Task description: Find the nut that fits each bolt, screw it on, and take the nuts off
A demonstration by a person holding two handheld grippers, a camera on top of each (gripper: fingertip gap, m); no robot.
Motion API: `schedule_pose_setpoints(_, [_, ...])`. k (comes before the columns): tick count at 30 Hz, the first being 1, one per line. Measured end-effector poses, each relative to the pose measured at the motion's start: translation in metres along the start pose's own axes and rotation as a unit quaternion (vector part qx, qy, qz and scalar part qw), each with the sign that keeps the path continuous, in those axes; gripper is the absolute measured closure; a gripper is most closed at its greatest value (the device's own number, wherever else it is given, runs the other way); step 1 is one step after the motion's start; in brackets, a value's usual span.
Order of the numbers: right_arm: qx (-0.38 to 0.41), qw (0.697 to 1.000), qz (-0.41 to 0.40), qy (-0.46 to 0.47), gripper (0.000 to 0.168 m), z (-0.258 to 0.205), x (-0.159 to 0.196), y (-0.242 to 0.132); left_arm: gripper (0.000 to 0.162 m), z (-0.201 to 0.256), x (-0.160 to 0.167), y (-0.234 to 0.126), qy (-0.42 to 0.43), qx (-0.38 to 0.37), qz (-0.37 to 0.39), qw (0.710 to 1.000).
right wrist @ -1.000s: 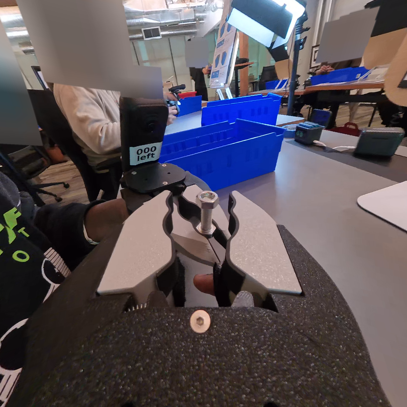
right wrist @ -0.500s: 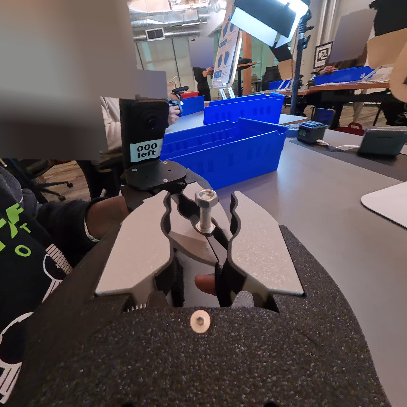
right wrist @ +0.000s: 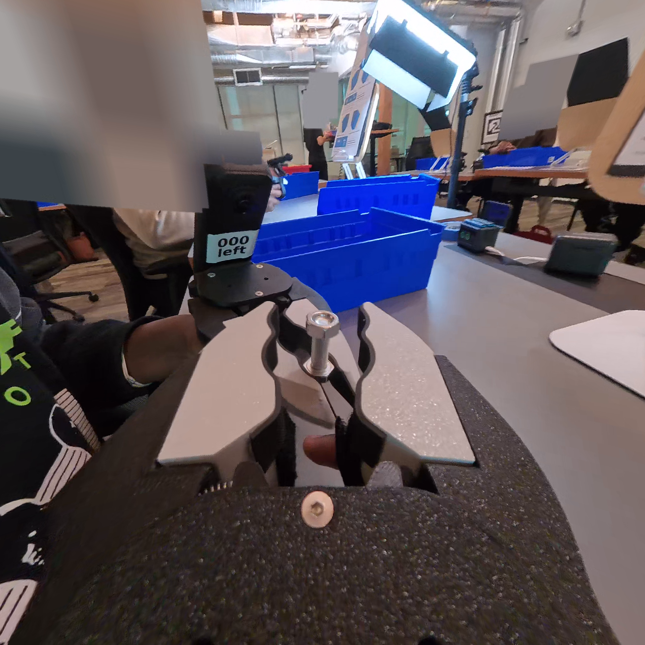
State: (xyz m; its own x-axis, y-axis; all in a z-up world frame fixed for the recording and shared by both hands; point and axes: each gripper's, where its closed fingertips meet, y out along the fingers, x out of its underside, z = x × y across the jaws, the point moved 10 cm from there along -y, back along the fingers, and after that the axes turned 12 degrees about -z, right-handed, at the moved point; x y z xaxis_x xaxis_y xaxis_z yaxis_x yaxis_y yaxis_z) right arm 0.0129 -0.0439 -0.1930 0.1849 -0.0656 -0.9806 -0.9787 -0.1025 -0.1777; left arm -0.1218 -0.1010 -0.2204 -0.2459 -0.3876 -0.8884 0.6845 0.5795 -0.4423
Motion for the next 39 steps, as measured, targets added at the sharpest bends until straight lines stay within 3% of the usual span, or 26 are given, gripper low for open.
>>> schedule_pose_setpoints(3, [-0.018,1.0,-0.018,-0.005,0.121,-0.003,0.0,0.007,0.147,0.0,0.0,0.0,0.001,-0.001,-0.002,1.0])
schedule_pose_setpoints(6, [-0.014,1.0,-0.023,-0.002,0.127,-0.004,0.001,-0.001,0.147,-0.001,0.0,-0.001,-0.006,-0.001,0.005,1.0])
schedule_pose_setpoints(9, [-0.009,1.0,-0.013,0.01,0.15,-0.002,0.003,-0.017,0.147,-0.002,0.0,-0.002,-0.01,-0.002,0.008,1.0])
schedule_pose_setpoints(12, [-0.01,1.0,0.012,0.022,0.157,0.0,0.002,-0.022,0.147,-0.001,0.0,-0.001,-0.007,-0.002,0.006,1.0])
schedule_pose_setpoints(14, [-0.003,1.0,0.014,0.024,0.15,0.002,0.003,-0.017,0.147,-0.001,0.0,-0.001,-0.005,0.0,0.004,1.0])
schedule_pose_setpoints(19, [-0.027,0.999,-0.018,0.021,0.112,-0.001,0.004,0.007,0.147,0.001,0.0,0.0,0.002,0.005,-0.002,1.0])
schedule_pose_setpoints(21, [-0.039,0.999,-0.028,0.016,0.107,-0.003,0.004,0.01,0.147,0.001,0.0,0.001,0.004,0.005,-0.004,1.0])
schedule_pose_setpoints(24, [-0.037,0.999,-0.024,0.007,0.115,-0.006,0.003,0.002,0.147,0.0,0.0,0.0,-0.004,0.003,0.0,1.0])
schedule_pose_setpoints(26, [-0.023,0.999,-0.026,0.008,0.127,-0.005,0.004,-0.009,0.147,-0.001,0.0,-0.001,-0.007,0.001,0.005,1.0])
schedule_pose_setpoints(28, [-0.033,0.999,-0.008,0.008,0.151,-0.005,0.005,-0.02,0.147,-0.002,0.0,-0.002,-0.012,0.001,0.006,1.0])
schedule_pose_setpoints(30, [-0.035,0.999,0.012,0.019,0.154,-0.003,0.004,-0.025,0.147,-0.002,0.0,-0.001,-0.011,0.002,0.005,1.0])
schedule_pose_setpoints(32, [-0.021,0.999,0.008,0.026,0.149,0.001,0.004,-0.022,0.147,-0.001,0.0,-0.001,-0.005,0.002,0.002,1.0])
schedule_pose_setpoints(36, [-0.028,0.999,-0.006,0.025,0.12,0.002,0.006,-0.002,0.147,0.0,0.0,0.0,0.0,0.002,-0.002,1.0])
schedule_pose_setpoints(39, [-0.047,0.999,-0.015,0.017,0.117,-0.002,0.005,0.009,0.147,0.0,0.0,0.001,0.0,0.004,-0.004,1.0])
